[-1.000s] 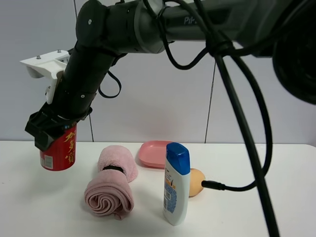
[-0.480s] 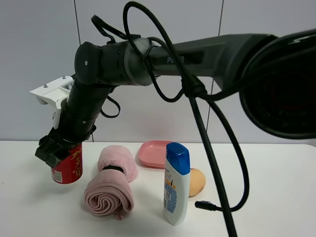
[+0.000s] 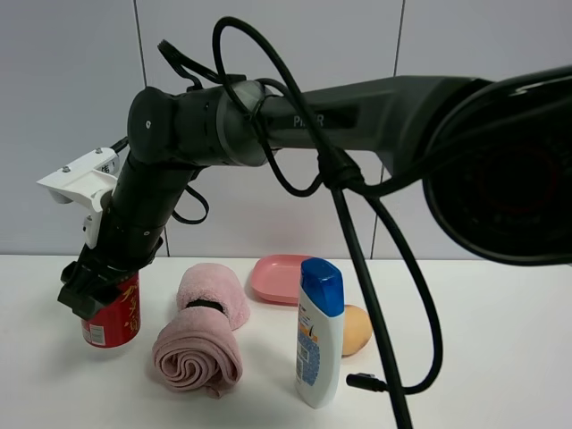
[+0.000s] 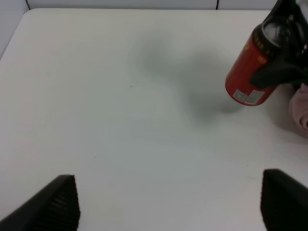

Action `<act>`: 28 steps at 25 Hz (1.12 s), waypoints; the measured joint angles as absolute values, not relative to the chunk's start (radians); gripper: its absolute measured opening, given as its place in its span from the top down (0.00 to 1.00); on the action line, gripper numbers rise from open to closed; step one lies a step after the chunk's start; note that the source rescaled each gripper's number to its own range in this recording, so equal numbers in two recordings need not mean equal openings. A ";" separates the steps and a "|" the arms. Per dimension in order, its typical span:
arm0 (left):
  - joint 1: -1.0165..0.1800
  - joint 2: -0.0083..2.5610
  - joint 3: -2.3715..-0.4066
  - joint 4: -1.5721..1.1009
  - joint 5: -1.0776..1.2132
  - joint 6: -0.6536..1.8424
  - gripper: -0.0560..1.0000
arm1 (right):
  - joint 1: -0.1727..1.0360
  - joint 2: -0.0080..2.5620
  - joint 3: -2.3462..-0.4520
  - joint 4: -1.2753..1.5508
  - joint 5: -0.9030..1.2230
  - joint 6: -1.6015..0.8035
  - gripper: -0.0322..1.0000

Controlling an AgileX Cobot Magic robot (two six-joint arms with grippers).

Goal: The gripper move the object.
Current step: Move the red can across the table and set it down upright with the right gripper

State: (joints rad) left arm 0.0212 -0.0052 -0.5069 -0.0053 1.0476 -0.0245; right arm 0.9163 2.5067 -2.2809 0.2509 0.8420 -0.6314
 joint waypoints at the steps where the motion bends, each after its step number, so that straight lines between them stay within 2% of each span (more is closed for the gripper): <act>1: 0.021 -0.005 -0.507 -0.005 1.048 -0.024 0.00 | 0.916 2.515 -2.281 0.251 0.842 -0.633 0.97; 28: 0.021 -0.005 -0.507 -0.005 1.048 -0.024 0.00 | 0.924 2.538 -2.281 0.223 0.871 -0.638 0.97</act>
